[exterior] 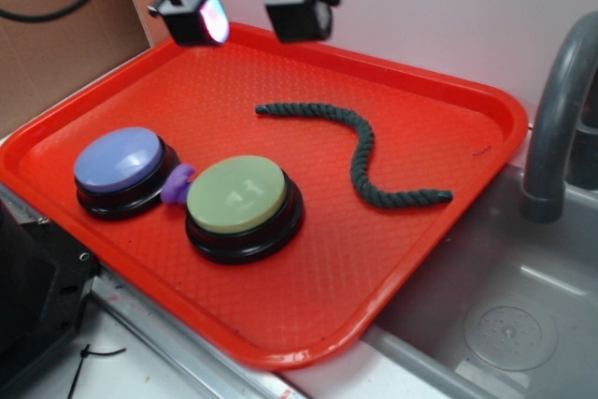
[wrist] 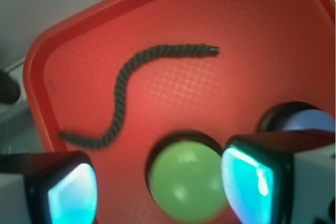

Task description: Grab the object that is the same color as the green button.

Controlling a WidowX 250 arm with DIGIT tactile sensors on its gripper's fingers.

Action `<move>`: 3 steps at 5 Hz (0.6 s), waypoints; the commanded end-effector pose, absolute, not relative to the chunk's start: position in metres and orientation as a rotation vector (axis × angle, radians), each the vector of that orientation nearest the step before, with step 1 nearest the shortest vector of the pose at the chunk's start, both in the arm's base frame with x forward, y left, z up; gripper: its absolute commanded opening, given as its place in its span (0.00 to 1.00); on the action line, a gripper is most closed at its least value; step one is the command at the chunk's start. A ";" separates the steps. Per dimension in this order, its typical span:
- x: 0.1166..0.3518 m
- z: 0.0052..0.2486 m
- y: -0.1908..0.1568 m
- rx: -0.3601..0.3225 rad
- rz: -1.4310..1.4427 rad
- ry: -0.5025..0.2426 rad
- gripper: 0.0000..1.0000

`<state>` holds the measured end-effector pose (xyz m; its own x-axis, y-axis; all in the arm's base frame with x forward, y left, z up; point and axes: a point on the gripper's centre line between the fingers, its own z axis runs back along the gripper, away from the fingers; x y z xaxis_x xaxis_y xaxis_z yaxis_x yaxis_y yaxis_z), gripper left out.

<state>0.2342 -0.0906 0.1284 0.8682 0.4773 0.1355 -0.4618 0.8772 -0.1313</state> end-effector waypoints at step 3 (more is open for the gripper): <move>0.276 0.050 -0.109 -0.114 0.466 -0.110 1.00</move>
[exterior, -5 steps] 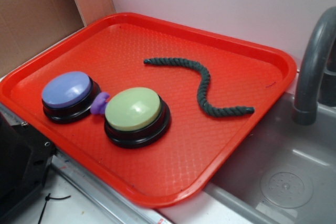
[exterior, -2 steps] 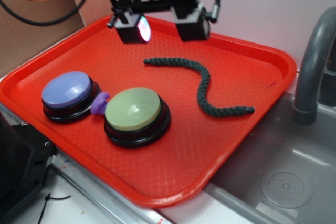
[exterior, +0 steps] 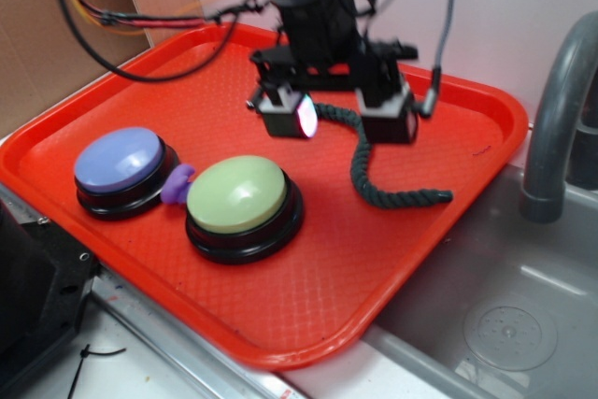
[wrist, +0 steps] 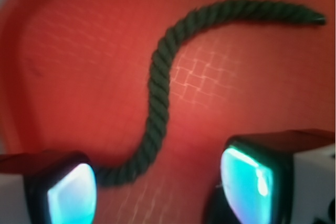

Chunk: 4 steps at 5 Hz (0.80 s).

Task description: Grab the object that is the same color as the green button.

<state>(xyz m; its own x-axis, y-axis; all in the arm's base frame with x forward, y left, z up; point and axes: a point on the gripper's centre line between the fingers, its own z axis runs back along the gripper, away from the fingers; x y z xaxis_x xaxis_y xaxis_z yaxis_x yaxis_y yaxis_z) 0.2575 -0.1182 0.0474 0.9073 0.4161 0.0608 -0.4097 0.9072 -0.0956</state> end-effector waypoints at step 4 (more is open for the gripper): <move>0.281 0.033 -0.103 -0.086 0.499 -0.098 0.00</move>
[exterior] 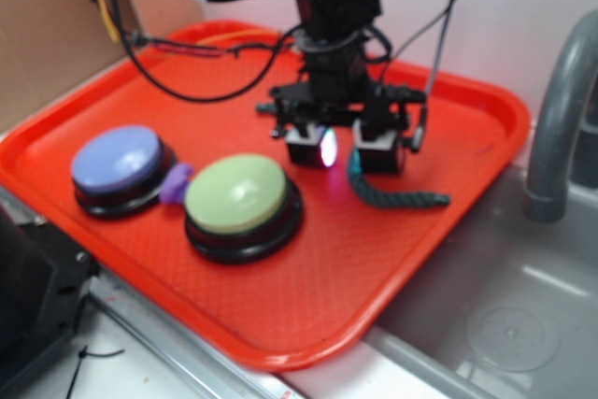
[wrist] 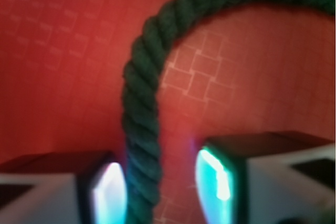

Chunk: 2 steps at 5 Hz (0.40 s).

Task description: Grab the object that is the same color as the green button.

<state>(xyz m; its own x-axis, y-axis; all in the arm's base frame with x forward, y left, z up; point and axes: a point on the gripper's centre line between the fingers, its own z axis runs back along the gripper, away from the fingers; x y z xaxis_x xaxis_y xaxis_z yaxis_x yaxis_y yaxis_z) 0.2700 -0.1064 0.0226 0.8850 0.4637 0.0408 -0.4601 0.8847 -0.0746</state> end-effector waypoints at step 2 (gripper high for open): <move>0.284 0.061 -0.085 -0.082 0.460 -0.120 0.00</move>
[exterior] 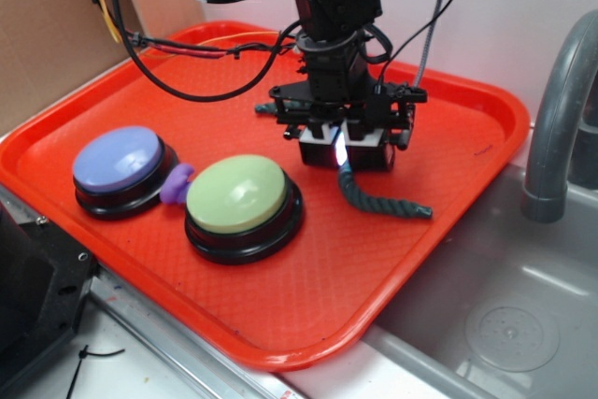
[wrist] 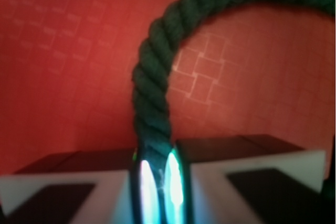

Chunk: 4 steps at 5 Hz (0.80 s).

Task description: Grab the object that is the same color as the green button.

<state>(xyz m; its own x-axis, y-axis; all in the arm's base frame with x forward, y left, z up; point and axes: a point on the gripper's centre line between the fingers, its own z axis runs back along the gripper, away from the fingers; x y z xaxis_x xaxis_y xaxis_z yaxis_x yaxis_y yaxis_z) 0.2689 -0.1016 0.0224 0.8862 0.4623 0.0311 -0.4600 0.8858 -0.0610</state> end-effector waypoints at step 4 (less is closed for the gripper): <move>0.251 0.231 0.022 -0.054 0.264 -0.219 0.00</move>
<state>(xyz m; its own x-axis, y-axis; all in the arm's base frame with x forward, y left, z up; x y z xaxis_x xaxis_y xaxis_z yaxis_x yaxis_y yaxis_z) 0.2473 0.0155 0.2075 0.9577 0.2603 0.1231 -0.2532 0.9649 -0.0701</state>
